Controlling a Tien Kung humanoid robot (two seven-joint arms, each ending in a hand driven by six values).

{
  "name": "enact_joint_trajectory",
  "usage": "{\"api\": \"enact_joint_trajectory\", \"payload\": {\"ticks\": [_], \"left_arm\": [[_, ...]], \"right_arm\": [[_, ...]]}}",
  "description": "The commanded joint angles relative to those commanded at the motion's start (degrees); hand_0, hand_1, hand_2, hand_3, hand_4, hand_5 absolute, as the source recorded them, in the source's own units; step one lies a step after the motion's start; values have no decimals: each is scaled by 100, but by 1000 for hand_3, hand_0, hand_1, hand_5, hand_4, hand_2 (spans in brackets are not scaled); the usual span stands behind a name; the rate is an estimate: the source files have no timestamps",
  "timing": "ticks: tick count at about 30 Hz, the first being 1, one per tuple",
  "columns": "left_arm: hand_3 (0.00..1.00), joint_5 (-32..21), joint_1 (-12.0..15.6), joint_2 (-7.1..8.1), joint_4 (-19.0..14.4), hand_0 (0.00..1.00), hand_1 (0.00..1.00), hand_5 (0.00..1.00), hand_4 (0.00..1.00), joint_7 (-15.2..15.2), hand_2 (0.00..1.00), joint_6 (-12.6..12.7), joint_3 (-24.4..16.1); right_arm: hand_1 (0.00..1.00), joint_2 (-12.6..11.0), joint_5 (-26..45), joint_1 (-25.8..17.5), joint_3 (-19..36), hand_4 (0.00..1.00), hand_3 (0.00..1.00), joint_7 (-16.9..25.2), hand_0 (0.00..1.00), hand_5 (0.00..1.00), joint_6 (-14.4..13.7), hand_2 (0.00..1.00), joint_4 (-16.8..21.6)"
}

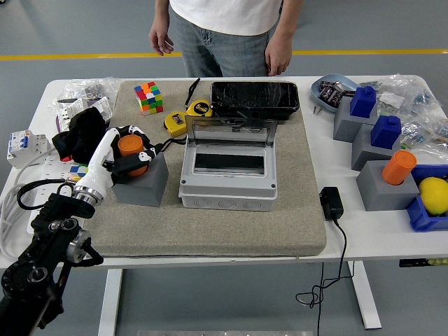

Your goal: Fetch the battery,place it into the box,close the lid of the box

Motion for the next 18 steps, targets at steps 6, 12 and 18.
{"api": "enact_joint_trajectory", "payload": {"ticks": [6, 12, 18], "left_arm": [[132, -84, -12, 0, 34, 82, 105, 2, 994, -56, 126, 48, 50], [66, -437, -22, 0, 108, 27, 2, 35, 998, -234, 54, 290, 131], [31, -696, -31, 0, 156, 20, 2, 74, 998, -366, 22, 500, 132]], "right_arm": [[899, 1, 10, 4, -7, 998, 843, 6, 952, 998, 0, 820, 0], [899, -1, 3, 6, -7, 998, 843, 2, 951, 998, 1, 820, 0], [899, -7, -11, 10, 14, 998, 843, -3, 952, 998, -4, 820, 0]]}}
